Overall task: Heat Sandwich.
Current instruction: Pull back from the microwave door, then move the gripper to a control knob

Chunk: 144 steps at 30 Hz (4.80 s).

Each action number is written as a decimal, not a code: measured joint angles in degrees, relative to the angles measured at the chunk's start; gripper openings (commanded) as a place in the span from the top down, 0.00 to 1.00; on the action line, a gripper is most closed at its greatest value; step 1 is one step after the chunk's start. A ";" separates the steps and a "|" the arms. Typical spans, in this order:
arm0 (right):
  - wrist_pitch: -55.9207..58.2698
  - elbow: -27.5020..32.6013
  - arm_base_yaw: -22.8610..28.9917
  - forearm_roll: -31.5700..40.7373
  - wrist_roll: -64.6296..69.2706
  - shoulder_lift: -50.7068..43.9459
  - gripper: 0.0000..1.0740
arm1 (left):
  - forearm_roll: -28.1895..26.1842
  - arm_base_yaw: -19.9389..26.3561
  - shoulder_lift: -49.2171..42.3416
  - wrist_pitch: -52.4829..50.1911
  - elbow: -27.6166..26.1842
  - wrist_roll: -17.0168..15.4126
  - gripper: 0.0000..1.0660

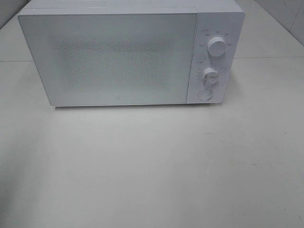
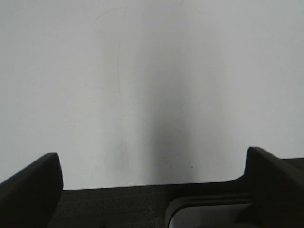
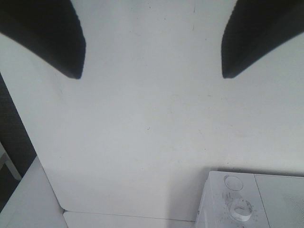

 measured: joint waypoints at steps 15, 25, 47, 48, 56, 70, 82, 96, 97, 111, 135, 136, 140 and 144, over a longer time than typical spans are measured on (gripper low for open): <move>0.00 0.00 0.00 0.00 0.00 0.00 0.29 | 0.00 0.00 -14.67 0.00 3.61 0.80 0.08; 0.00 0.00 0.00 0.00 0.00 0.00 0.29 | 0.00 4.87 -20.91 -0.11 3.61 0.97 0.08; 0.00 0.00 0.00 0.00 0.00 0.00 0.29 | 0.00 7.62 -37.70 -0.11 3.67 0.97 0.08; 0.00 0.00 0.00 0.00 0.00 0.00 0.29 | 0.00 7.62 -37.70 -0.11 3.67 0.97 0.08; 0.00 0.00 0.00 0.00 0.00 0.00 0.29 | 0.00 7.62 -37.76 -0.11 3.67 0.97 0.08; 0.00 0.00 0.00 0.00 0.00 0.00 0.29 | 0.00 7.62 -37.76 -0.11 3.67 0.97 0.08; -0.34 -0.29 0.00 0.17 0.80 0.00 0.29 | 0.00 7.62 -37.76 -0.11 3.67 0.97 0.08; -7.39 -2.29 0.00 0.57 1.09 8.77 0.29 | 0.00 7.62 -37.76 -0.11 3.67 0.97 0.08; -8.94 -2.29 0.00 0.86 1.09 10.37 0.29 | 0.00 7.62 -37.76 -0.11 3.67 0.97 0.08; -22.12 -2.29 0.00 3.38 1.09 23.66 0.29 | 0.00 7.62 -37.76 -0.11 3.67 0.97 0.08; -48.24 -2.29 0.00 3.55 1.20 49.16 0.29 | 0.00 7.62 -37.76 -0.11 3.67 0.97 0.08; -49.33 -2.29 0.00 3.55 1.20 50.02 0.29 | 0.00 7.62 -37.76 -0.11 3.67 0.97 0.08; -54.37 -2.29 0.00 3.55 1.20 54.03 0.29 | 0.00 7.62 -37.76 -0.11 3.67 0.97 0.08; -60.45 -2.29 0.00 3.55 1.20 57.75 0.29 | 0.00 7.62 -37.76 -0.11 3.67 0.97 0.08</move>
